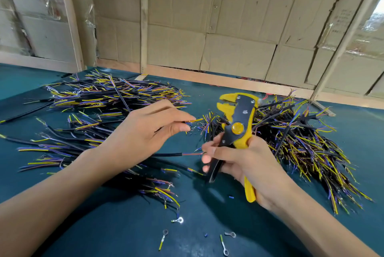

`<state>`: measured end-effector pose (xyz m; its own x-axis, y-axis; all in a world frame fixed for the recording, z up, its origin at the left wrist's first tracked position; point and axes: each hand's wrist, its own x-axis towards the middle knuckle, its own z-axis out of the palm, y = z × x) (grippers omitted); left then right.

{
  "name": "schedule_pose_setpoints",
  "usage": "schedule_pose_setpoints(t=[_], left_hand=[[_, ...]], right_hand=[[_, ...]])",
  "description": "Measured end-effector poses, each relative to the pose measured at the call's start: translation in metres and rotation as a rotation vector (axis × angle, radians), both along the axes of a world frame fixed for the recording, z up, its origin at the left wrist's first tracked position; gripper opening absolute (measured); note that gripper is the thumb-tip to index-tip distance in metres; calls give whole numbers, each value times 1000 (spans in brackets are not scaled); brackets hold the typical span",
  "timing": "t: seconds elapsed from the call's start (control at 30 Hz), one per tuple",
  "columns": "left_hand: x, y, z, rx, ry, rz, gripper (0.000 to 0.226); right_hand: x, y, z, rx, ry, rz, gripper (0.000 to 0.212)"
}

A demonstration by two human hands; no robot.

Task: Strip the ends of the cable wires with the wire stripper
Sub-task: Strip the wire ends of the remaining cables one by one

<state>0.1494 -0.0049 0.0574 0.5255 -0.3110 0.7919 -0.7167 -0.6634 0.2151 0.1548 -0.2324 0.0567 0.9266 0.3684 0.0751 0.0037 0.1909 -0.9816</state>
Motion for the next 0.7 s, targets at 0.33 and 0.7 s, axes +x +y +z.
schedule_pose_setpoints(t=[0.33, 0.7], left_hand=[[-10, -25, 1, -154, -99, 18, 24], [-12, -22, 29, -1030, 394, -618, 7]], right_hand=[[-4, -8, 16, 178, -93, 13, 7], [-16, 8, 3, 32, -155, 98, 16]])
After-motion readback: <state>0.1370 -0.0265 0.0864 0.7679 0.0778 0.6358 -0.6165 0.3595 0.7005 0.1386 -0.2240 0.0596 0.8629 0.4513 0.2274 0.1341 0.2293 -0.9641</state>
